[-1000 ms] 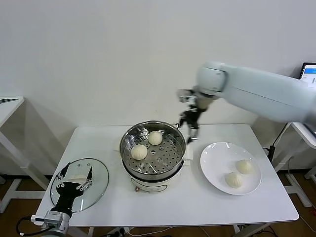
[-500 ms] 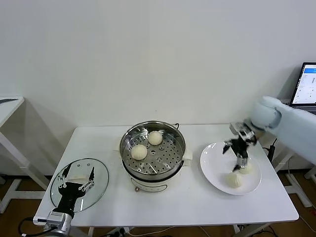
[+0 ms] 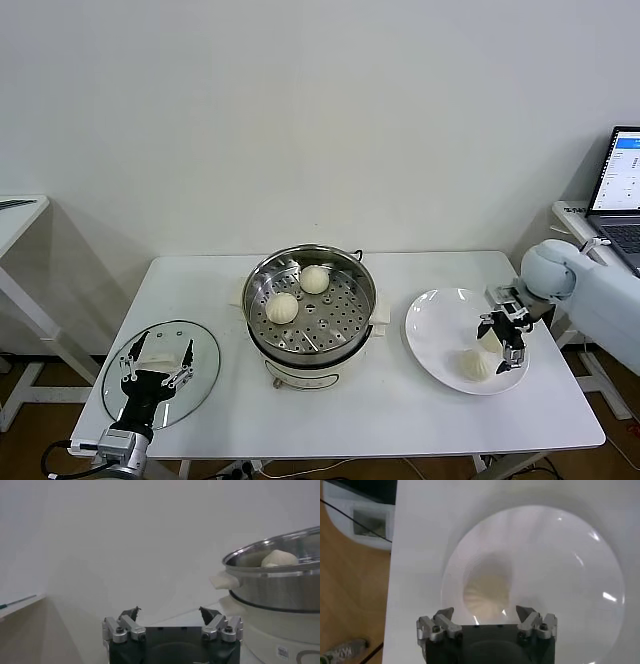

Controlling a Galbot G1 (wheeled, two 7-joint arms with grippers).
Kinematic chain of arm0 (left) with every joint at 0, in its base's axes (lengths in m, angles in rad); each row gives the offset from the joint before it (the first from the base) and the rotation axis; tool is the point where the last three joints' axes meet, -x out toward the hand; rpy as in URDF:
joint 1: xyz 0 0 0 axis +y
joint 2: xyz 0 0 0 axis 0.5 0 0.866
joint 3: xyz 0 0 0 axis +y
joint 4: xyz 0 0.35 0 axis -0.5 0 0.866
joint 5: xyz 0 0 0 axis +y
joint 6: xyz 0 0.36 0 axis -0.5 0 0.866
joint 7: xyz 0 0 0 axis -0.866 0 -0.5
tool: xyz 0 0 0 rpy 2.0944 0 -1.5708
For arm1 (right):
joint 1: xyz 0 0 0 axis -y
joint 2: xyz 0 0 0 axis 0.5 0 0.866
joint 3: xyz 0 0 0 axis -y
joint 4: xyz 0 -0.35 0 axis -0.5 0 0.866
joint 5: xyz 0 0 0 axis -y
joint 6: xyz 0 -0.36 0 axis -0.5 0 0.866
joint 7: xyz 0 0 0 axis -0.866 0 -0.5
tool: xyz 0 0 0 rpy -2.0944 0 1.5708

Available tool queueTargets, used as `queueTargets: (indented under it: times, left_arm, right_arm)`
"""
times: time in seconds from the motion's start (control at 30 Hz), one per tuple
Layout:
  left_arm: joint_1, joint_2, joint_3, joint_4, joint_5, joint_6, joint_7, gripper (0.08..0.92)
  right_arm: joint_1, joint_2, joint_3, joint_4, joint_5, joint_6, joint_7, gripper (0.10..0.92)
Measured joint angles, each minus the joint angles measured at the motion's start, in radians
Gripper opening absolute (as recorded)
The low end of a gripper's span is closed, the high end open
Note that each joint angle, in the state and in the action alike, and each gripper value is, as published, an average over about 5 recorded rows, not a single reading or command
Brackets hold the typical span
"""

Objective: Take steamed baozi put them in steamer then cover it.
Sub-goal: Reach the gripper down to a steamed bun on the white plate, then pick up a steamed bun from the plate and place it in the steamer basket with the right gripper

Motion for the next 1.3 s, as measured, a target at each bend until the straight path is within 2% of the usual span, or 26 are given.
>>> queueTargets:
  times: [0.67,0.97,1.3]
  left_arm:
    - [-0.007,0.0,-0.005,0.013,0.0,-0.001,0.001,0.823]
    - [-0.005,-0.001,-0.007,0.014,0.0,-0.002,0.002,0.823]
    - [-0.005,-0.002,-0.006,0.009,0.0,-0.001,0.002,0.823]
  right_arm:
    - [-0.069,0.067,0.041,-0.055,-0.057,0.009,0.02,0.821]
    - [-0.084,0.081,0.049,-0.063,-0.073,0.01,0.019,0.697]
    - [-0.075,0.073,0.051,-0.054,-0.063,0.01,0.014,0.679]
